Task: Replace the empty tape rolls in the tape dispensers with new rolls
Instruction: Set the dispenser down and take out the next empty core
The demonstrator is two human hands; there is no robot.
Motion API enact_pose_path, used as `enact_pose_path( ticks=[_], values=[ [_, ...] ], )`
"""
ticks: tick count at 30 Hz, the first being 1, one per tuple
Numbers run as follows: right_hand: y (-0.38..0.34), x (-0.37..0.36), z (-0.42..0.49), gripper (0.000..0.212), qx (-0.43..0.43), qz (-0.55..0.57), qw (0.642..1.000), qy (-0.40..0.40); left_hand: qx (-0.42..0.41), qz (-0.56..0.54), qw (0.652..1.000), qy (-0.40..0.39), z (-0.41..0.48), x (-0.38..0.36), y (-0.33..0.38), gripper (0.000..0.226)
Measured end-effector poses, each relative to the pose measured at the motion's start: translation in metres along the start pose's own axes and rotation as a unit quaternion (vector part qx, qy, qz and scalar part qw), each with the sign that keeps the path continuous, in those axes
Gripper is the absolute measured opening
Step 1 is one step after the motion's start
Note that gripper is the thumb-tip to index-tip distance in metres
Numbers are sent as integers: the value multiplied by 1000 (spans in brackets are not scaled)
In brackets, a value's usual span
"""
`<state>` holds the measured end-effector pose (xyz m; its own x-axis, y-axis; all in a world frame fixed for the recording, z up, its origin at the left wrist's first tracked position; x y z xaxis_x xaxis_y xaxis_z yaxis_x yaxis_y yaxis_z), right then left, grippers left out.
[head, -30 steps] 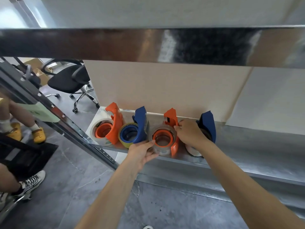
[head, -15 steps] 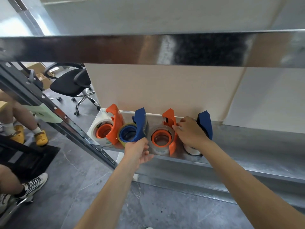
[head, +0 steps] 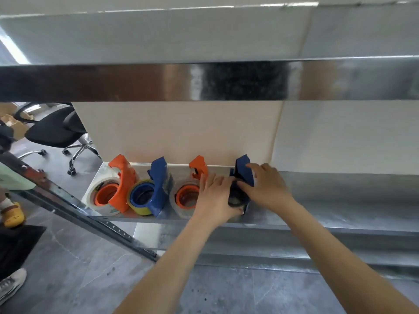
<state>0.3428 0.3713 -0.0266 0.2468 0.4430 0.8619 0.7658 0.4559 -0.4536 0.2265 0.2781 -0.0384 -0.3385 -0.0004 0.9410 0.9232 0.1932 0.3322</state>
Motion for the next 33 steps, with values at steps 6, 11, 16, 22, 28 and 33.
enact_pose_path(
  ticks=[6, 11, 16, 22, 28, 33],
  values=[
    [3, -12, -19, 71, 7, 127, 988, -90, 57, 83, 994, -44, 23, -23, -1, 77],
    [23, 2, -22, 59, 25, 105, 990, -86, 51, 97, 993, -34, 21, -24, -5, 70],
    [44, 7, -24, 58, 21, 106, 990, -86, 43, 76, 996, -26, 16, -24, -1, 69],
    [43, 3, -22, 56, 18, 102, 992, -73, 48, 32, 998, -28, 14, -18, 0, 76],
    [44, 2, -23, 54, 6, 83, 993, -89, 28, -29, 999, -3, 3, 15, 15, 85],
    [28, 23, -31, 46, -5, 163, 986, -17, 1, -153, 987, 45, -1, 53, 25, 83]
  ],
)
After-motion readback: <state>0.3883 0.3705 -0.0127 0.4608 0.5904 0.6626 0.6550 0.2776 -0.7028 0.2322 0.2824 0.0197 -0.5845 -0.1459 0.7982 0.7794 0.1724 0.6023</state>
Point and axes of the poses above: each hand's wrist, its own z-axis towards the middle knuckle, its own x-axis out of the back of the hand, y = z × x, the point moved 4 cm from there along z, towards the middle knuckle, and after that the axes turned 9 degrees about -y, right-handed, at the moved point
